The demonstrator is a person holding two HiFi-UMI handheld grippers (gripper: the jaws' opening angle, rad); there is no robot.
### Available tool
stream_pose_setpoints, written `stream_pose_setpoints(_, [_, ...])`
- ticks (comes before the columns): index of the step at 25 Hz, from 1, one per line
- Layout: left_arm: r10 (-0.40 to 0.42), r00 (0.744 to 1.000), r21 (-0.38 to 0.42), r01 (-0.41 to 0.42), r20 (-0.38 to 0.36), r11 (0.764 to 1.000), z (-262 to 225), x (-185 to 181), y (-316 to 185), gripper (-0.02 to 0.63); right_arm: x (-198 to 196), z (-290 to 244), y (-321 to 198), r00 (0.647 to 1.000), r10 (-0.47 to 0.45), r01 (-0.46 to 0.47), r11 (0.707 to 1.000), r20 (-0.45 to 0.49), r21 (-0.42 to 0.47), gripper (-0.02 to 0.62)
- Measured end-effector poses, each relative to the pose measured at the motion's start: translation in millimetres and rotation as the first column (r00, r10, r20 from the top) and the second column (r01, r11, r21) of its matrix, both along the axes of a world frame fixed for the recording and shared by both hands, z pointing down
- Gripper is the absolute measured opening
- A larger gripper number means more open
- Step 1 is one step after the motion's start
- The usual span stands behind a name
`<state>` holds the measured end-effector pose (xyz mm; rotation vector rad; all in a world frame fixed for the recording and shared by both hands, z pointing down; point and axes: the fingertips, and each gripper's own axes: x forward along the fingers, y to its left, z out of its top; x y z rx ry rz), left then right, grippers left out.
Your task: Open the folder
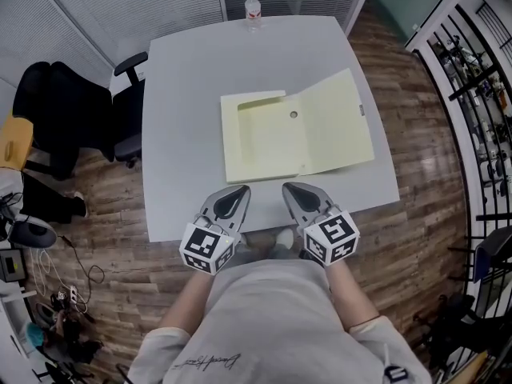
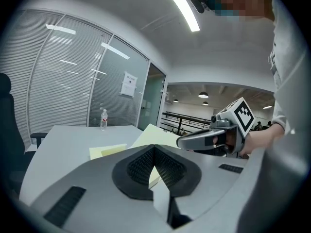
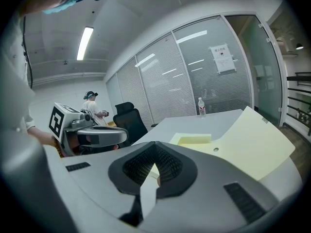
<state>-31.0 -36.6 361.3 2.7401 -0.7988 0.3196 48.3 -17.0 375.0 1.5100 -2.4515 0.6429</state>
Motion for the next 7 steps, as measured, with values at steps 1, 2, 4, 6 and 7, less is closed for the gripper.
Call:
stream_pose_setpoints(1, [-0.001,1.000,0.000,0.001,0.000,1.000,-0.2,0.2,0.0,0.009,0.0,0.2,0.4,1.000,-0.002,0.002,1.000,0.001,-0.002,0.023])
stream_pose_setpoints(2, [-0.002,1.000,0.000,0.002,0.000,1.000,-0.3,0.3,-0.1,0.009,0.0,0.6,0.8,1.000,-0.003,0.003,1.000,0.002,-0.004,0.023])
stream_pose_setpoints(4, [-0.005,1.000,0.000,0.005,0.001,1.000,-0.2,0.0,0.0,0.009,-0.3,1.4,1.8,1.000,-0.006,0.006,1.000,0.002,-0.007,0.023])
stream_pose_setpoints(6, [-0.007,1.000,0.002,0.007,0.002,1.000,0.0,-0.6,0.3,0.009,-0.5,2.1,2.7,1.000,-0.009,0.009,1.000,0.001,-0.008,0.023])
stream_pose_setpoints(7, [-0.008,1.000,0.003,0.008,0.002,1.000,0.1,-0.9,0.5,0.009,-0.6,2.5,3.1,1.000,-0.011,0.011,1.000,0.001,-0.009,0.023])
